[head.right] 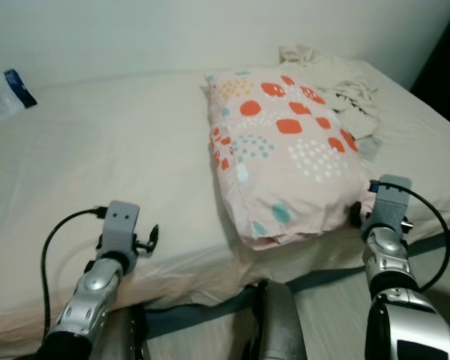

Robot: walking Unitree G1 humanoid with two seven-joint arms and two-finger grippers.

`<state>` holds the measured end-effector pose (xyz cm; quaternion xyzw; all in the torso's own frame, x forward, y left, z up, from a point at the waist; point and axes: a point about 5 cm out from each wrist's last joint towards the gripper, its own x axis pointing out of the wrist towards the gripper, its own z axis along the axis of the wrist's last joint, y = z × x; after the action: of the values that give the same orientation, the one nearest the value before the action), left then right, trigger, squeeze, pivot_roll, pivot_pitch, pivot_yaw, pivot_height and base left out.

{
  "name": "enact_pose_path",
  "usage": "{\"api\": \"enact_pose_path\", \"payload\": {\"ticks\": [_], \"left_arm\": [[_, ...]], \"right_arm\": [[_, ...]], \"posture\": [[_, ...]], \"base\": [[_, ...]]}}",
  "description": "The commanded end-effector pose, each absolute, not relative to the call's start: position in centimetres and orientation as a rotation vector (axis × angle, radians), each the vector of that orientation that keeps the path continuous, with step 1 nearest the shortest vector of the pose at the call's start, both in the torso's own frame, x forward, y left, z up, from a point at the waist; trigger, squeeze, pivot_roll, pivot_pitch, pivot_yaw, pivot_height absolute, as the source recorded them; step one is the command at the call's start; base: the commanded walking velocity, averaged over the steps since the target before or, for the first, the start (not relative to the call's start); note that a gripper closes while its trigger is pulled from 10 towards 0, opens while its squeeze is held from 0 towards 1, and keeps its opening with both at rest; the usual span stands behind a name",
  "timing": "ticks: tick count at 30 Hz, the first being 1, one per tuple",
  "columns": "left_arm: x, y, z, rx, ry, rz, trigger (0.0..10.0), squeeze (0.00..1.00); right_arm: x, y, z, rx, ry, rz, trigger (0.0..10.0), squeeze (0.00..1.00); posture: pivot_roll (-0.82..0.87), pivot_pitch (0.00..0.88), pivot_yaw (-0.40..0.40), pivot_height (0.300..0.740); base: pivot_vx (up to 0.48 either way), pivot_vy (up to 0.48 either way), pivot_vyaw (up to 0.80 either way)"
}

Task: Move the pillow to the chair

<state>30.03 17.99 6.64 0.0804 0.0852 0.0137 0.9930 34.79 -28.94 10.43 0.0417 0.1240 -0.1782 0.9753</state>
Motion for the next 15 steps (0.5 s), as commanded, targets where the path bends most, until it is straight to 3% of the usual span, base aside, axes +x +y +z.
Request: {"api": "enact_pose_path", "payload": {"ticks": [1,2,3,4,8,14,15], "left_arm": [[29.7,18.3,6.5,0.159,0.184,0.039,10.0,0.00],[29.7,18.3,6.5,0.159,0.184,0.039,10.0,0.00],[29.7,18.4,6.5,0.159,0.185,0.042,10.0,0.00],[29.7,18.4,6.5,0.159,0.185,0.047,10.0,0.00],[29.9,18.2,6.9,0.156,0.182,0.055,10.0,0.00],[29.9,18.1,6.9,0.153,0.179,0.063,10.0,0.00],[29.8,18.2,6.9,0.154,0.181,0.065,10.0,0.00]], "right_arm": [[35.3,-26.7,9.6,0.188,0.261,-0.247,10.0,0.00],[35.3,-26.7,9.6,0.188,0.261,-0.247,10.0,0.00],[35.7,-25.7,9.7,0.214,0.256,-0.198,8.3,0.00],[36.1,-24.1,9.8,0.234,0.245,-0.123,0.0,0.00],[36.9,-20.7,9.8,0.236,0.239,-0.014,0.0,0.00],[37.0,-19.0,9.3,0.238,0.269,-0.025,0.0,0.00],[37.3,-17.3,9.5,0.246,0.264,0.034,0.0,0.00]], "posture": [[0.03,0.217,-0.080,0.536],[0.03,0.217,-0.080,0.536],[0.03,0.215,-0.080,0.536],[0.03,0.213,-0.081,0.536],[0.03,0.212,-0.086,0.536],[0.03,0.209,-0.091,0.536],[0.02,0.207,-0.088,0.536]], "base": [[0.000,0.000,0.00],[0.000,0.000,0.00],[0.000,0.000,0.00],[0.000,0.000,0.00],[0.000,0.000,0.00],[0.000,0.000,0.00],[0.000,0.000,0.00]]}}
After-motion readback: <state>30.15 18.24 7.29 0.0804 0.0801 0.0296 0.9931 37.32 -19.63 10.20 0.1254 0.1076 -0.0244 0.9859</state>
